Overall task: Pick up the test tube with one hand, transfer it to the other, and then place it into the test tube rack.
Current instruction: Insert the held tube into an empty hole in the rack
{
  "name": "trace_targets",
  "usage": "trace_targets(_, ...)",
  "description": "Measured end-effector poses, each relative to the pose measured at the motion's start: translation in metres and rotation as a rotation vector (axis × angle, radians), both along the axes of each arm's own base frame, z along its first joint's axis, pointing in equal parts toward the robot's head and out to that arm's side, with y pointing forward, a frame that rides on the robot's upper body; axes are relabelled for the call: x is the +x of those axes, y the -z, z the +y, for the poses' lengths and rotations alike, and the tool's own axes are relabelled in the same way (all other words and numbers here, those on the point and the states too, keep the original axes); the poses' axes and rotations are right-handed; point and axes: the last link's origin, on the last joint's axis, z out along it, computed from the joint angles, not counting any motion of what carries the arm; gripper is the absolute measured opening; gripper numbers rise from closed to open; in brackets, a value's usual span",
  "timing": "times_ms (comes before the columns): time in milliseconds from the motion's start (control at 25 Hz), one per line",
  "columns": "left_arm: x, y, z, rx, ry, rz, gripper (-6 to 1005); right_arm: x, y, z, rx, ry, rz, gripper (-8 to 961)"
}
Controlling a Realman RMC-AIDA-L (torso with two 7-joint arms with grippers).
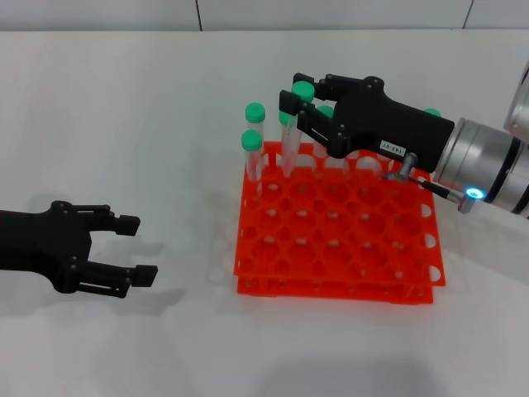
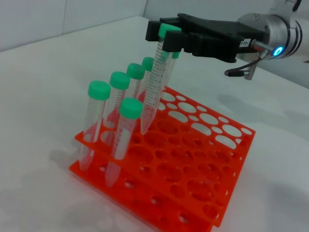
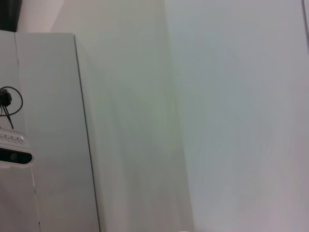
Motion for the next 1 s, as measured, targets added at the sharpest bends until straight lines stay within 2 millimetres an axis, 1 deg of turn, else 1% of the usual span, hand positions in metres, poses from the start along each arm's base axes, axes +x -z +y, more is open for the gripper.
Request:
trace_targets(280, 0.0020, 0.0020, 0.0006, -0.003, 0.003, -0.005, 873, 0.0029, 0.0014, 0.0010, 0.007, 0.009, -0.015, 266)
trace_targets(1000, 0.0036, 0.0033, 0.0018, -0.005, 0.003, -0.009, 873, 0.0008, 0.0064, 0.0037, 0.002, 0.021, -0.033, 266)
